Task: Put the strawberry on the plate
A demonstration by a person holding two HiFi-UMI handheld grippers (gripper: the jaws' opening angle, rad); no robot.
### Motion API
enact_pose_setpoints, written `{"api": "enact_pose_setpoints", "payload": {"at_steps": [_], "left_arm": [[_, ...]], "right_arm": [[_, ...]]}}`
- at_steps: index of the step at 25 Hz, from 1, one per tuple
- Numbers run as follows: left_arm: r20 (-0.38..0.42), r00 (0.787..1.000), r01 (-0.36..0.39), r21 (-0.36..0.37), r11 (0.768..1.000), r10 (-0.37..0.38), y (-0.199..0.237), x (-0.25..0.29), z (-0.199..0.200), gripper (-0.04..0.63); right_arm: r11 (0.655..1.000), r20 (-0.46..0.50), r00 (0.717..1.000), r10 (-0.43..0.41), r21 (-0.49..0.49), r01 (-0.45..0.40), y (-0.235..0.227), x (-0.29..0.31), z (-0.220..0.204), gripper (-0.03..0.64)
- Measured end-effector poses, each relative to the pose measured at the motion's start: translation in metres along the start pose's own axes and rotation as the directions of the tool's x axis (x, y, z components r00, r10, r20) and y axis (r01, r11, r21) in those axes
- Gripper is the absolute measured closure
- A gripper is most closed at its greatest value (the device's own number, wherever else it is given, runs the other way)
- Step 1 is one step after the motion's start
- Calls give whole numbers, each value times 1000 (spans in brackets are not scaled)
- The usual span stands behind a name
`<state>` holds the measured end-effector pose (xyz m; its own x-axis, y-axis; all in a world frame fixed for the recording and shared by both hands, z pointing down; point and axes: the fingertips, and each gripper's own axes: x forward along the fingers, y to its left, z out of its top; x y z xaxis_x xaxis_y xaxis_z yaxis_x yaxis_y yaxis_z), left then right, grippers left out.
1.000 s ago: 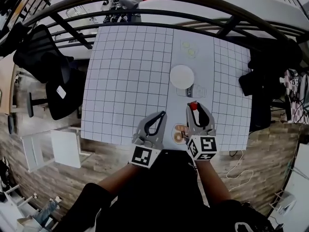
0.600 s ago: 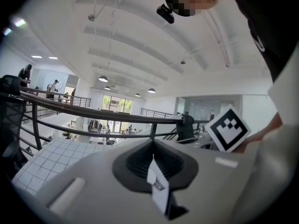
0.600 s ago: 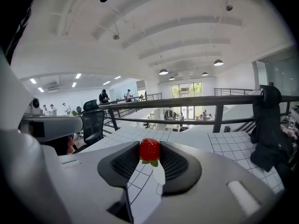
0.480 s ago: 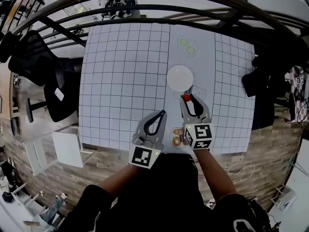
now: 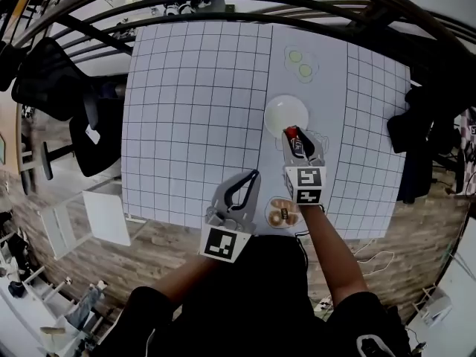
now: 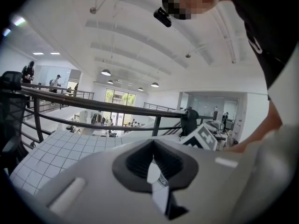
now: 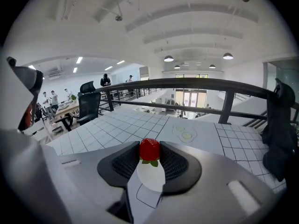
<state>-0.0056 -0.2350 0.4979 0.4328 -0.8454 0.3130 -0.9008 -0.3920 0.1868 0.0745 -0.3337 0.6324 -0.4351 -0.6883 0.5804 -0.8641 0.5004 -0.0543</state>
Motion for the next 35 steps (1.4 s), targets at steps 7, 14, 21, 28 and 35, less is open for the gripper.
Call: {"api": "enact_pose_setpoints", "payload": {"at_steps": [7,14,21,28,35], "left_arm": [[-23,999,-22,-31,999,22,9,9,-8,588],[-34,996,-84,-47,995,82,32,13,-5,588],[-40,995,-95,-43,995,94,38,11,-12,588],[-51,996,-78,-66,995,74,26,8,-20,588],[-26,996,-87,-68,994,85,23,-3,-13,588]], "right_arm": [[1000,-65,998,12,-1,-12,-14,47,-33,485],[1000,-140,990,-9,-28,5,-27,80,-64,485],[1000,-210,978,-14,-7,13,-31,106,-88,482],[1000,-203,979,-12,-5,12,-29,106,-87,452],[1000,-187,982,-13,-27,8,-28,94,-80,448]]}}
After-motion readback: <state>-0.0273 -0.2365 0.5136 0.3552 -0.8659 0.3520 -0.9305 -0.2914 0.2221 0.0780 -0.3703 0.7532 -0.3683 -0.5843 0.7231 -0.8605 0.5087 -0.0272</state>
